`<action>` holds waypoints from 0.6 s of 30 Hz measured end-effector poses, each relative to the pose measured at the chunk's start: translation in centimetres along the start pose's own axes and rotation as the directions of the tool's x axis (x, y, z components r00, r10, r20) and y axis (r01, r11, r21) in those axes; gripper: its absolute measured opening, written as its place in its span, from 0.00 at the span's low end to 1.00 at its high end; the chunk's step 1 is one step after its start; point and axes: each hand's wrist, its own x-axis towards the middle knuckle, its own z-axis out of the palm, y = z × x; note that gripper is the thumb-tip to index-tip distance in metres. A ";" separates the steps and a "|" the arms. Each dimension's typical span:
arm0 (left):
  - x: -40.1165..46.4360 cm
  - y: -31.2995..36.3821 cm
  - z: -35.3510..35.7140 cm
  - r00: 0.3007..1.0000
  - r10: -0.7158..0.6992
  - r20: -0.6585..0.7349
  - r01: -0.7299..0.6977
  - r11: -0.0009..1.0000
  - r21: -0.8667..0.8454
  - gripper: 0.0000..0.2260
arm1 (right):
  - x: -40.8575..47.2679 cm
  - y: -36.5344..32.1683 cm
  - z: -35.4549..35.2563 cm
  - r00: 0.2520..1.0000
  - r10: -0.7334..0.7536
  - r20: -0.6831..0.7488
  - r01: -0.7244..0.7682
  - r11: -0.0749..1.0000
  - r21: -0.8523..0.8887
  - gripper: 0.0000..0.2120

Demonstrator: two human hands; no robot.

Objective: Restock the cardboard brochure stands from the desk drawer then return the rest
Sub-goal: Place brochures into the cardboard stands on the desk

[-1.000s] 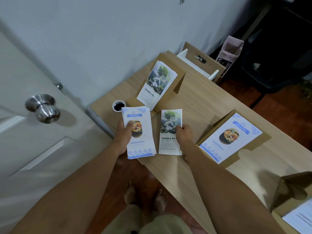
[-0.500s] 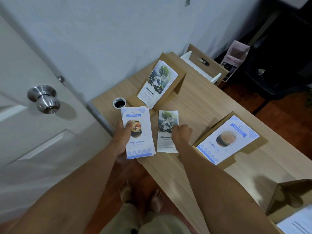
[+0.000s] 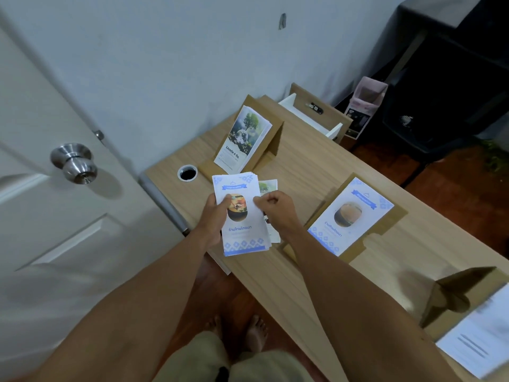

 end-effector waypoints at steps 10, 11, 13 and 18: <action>-3.8 0.2 2.8 0.989 0.006 0.146 -0.017 0.997 0.071 0.11 | -5.6 1.2 -3.3 0.978 0.101 -0.181 -0.076 0.987 0.139 0.10; -4.0 -0.2 2.9 0.984 0.028 0.177 -0.046 0.994 0.100 0.13 | -6.2 1.4 -3.4 0.973 0.101 -0.208 -0.074 0.988 0.134 0.11; -4.6 -0.8 3.1 0.977 0.050 0.209 -0.079 0.988 0.131 0.17 | -7.2 1.9 -3.7 0.962 0.123 -0.242 -0.085 0.983 0.162 0.08; -6.0 -2.3 4.0 0.969 0.071 0.235 -0.112 0.980 0.165 0.17 | -9.5 3.6 -5.1 0.929 0.170 -0.328 -0.087 0.963 0.254 0.03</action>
